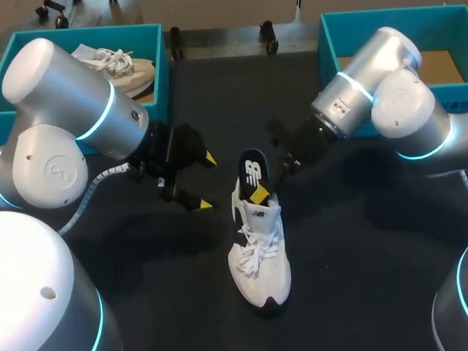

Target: Take the shoe out of the shoebox, open the shoe tongue, remove and reinsert the insole, then place the shoe into the shoebox

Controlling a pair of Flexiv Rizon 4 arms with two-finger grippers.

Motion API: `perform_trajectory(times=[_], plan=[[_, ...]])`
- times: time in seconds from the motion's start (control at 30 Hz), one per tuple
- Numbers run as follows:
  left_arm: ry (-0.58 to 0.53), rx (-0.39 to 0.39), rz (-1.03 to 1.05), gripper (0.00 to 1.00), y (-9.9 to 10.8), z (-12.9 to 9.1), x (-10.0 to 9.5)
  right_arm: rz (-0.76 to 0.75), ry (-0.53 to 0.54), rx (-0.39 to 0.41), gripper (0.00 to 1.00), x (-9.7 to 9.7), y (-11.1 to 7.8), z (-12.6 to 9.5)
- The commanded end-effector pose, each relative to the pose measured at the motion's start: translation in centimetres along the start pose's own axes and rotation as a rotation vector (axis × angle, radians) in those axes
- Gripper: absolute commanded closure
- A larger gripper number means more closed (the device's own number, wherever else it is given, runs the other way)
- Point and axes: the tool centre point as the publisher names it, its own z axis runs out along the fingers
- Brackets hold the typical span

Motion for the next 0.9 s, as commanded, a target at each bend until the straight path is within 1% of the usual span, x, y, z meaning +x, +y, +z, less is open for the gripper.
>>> perform_trajectory(times=[0.03, 0.07, 0.1, 0.13, 0.37, 0.5, 0.67, 0.8, 0.9], plan=[[-0.002, -0.004, 0.001, 0.00, -0.1, 0.0, 0.1, 0.004, -0.006, 0.029, 0.80, -0.1, 0.3, -0.1], [-0.002, -0.004, 0.001, 0.00, -0.1, 0.0, 0.1, 0.002, -0.007, 0.033, 0.84, 0.0, 0.4, -0.1], [-0.002, -0.004, 0.001, 0.00, -0.1, 0.0, 0.1, 0.001, -0.007, 0.039, 0.96, 0.0, 0.5, -0.2], [-0.002, -0.004, 0.001, 0.00, -0.1, 0.0, 0.1, 0.000, -0.007, 0.047, 1.00, 0.1, 0.6, -0.2], [-0.002, -0.004, 0.001, 0.00, -0.1, 0.0, 0.1, -0.024, 0.021, 0.099, 1.00, 0.5, 1.6, -0.5], [-0.002, -0.004, 0.001, 0.00, -0.1, 0.0, 0.1, -0.022, 0.044, 0.135, 1.00, 0.5, 1.8, -0.4], [-0.002, -0.004, 0.001, 0.00, -0.1, 0.0, 0.1, -0.003, 0.055, 0.164, 1.00, 0.0, 1.2, 0.2], [-0.002, -0.004, 0.001, 0.00, -0.1, 0.0, 0.1, 0.019, 0.050, 0.207, 1.00, 0.2, 0.5, 0.6], [-0.002, -0.004, 0.001, 0.00, -0.1, 0.0, 0.1, 0.041, 0.047, 0.226, 1.00, 0.5, -0.4, 0.8]])
